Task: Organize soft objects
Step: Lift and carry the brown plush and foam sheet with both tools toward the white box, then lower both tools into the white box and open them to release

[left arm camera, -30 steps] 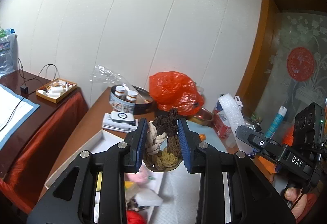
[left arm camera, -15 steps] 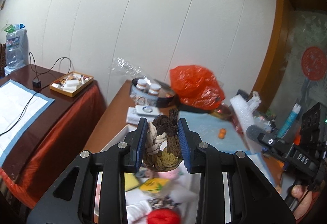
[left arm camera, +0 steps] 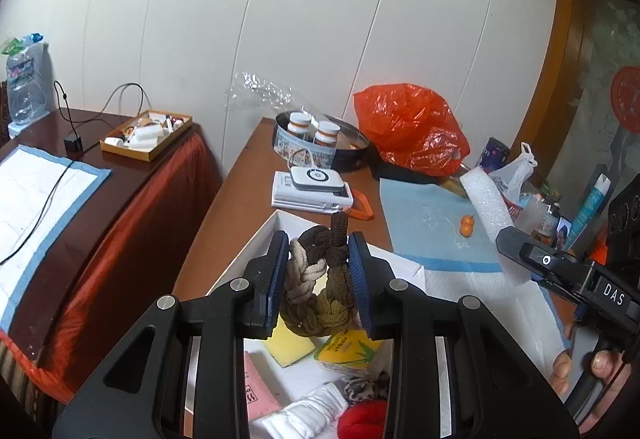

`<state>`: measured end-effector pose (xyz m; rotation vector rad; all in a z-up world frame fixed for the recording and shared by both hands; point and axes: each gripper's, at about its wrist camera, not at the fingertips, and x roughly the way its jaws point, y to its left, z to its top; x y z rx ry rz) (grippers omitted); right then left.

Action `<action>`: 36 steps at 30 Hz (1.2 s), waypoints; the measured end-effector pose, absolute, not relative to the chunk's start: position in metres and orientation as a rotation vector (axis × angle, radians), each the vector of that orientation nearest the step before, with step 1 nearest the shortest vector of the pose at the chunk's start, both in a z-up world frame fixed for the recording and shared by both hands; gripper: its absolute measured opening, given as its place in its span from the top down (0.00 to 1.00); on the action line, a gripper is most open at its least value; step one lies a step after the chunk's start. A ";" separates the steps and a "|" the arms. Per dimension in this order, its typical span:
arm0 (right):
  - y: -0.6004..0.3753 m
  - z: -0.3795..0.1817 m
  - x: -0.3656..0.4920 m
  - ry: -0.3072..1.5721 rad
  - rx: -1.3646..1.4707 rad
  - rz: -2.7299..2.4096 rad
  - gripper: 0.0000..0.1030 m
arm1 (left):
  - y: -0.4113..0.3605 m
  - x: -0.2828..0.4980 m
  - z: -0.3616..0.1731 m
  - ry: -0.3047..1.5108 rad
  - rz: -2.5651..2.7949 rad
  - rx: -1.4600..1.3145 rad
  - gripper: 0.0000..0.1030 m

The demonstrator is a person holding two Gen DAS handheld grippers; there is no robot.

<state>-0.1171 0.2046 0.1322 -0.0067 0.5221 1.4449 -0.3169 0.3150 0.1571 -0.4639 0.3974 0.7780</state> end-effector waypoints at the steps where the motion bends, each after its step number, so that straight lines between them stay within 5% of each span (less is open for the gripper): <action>1: 0.207 0.131 -0.117 0.527 -0.009 1.441 0.33 | 0.318 -0.316 0.155 0.403 0.774 -0.467 0.71; 20: 0.275 0.068 -0.104 0.687 -0.113 1.348 0.31 | 0.367 -0.273 0.078 0.581 0.677 -0.582 0.69; 21: 0.277 0.067 -0.105 0.685 -0.116 1.352 0.31 | 0.369 -0.271 0.077 0.591 0.688 -0.587 0.57; 22: 0.280 0.065 -0.106 0.684 -0.126 1.359 0.30 | 0.371 -0.270 0.075 0.601 0.695 -0.590 0.35; 25: 0.285 0.059 -0.109 0.694 -0.143 1.370 0.07 | 0.377 -0.273 0.070 0.601 0.743 -0.595 0.07; 26: 0.285 0.058 -0.107 0.693 -0.139 1.365 0.00 | 0.379 -0.275 0.069 0.605 0.766 -0.595 0.03; 36: 0.257 0.083 -0.122 0.582 -0.104 1.345 0.00 | 0.369 -0.300 0.097 0.499 0.796 -0.569 0.00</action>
